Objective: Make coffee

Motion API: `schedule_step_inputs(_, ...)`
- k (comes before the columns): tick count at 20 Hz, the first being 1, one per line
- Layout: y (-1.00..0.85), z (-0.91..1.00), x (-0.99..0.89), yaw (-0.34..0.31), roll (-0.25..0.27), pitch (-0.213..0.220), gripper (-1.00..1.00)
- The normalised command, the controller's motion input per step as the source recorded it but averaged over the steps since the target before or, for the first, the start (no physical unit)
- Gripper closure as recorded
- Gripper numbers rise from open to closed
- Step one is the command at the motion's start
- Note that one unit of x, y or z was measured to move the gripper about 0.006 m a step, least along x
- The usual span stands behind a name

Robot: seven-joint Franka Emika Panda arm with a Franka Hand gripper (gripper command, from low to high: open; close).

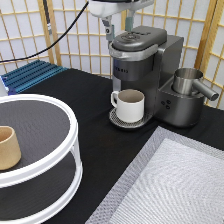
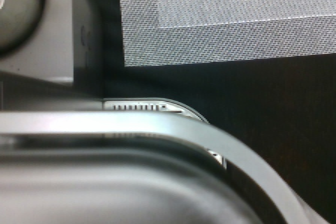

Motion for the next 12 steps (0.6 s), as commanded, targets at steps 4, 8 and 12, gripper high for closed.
schedule_step_inputs(4,0.02,-0.27,0.04,-0.004,0.000,0.000,-1.00)
schedule_step_inputs(8,-0.03,-0.65,0.00,-0.002,0.003,0.010,-1.00)
schedule_step_inputs(12,-0.11,-1.00,-0.09,-0.004,-0.004,0.019,-1.00)
